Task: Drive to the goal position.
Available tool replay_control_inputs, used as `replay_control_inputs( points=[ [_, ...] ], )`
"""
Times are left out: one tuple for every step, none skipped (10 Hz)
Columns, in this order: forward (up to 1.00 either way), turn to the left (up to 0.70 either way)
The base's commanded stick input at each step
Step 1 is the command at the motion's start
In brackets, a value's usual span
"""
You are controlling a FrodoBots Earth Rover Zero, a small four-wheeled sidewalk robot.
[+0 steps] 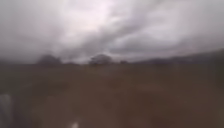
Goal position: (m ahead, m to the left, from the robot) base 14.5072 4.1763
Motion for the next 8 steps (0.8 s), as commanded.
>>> replay_control_inputs(
  points=[
    [0.70,0.00],
    [0.70,0.00],
    [0.70,0.00],
    [0.70,0.00],
    [0.70,0.00],
    [0.70,0.00],
    [0.70,0.00],
    [0.70,0.00]
  ],
)
